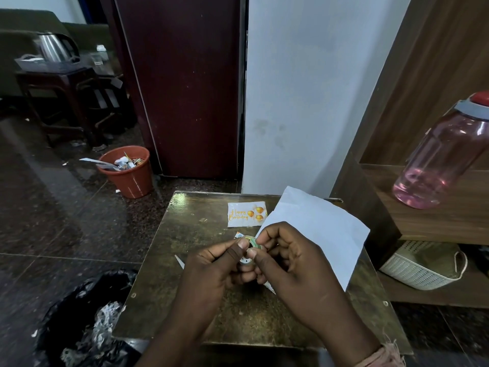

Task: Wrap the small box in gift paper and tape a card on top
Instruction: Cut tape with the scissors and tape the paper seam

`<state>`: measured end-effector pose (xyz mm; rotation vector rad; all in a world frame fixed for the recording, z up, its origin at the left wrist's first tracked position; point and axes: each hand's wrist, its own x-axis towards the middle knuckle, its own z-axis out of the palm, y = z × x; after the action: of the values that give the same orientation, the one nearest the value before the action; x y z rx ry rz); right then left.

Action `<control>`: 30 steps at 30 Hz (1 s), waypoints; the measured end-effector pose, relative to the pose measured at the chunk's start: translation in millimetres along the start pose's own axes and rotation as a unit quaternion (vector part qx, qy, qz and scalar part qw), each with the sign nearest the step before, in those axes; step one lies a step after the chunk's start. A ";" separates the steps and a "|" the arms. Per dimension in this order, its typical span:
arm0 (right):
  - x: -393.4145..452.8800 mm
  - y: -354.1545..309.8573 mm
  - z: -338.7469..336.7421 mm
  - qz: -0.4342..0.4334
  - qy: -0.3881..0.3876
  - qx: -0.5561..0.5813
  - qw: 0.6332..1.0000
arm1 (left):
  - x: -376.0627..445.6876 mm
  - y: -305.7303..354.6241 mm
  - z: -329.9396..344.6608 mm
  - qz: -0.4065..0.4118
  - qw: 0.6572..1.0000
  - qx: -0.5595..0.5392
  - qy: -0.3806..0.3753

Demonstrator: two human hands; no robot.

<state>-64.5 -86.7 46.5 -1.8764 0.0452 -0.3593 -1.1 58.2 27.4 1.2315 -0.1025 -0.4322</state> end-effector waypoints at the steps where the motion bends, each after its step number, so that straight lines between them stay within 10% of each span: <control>1: -0.2 -0.4 0.3 -0.003 0.003 -0.004 1.000 | -0.2 -0.1 0.8 0.000 1.000 -0.006 0.002; 30: -2.6 -0.3 19.4 -0.040 0.092 -0.078 0.992 | -1.4 -5.7 7.1 -0.020 0.996 -0.044 0.069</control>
<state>-61.8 -68.2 40.7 -1.9975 0.1253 -0.5974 -6.1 50.9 24.7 1.1749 0.0586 -0.3806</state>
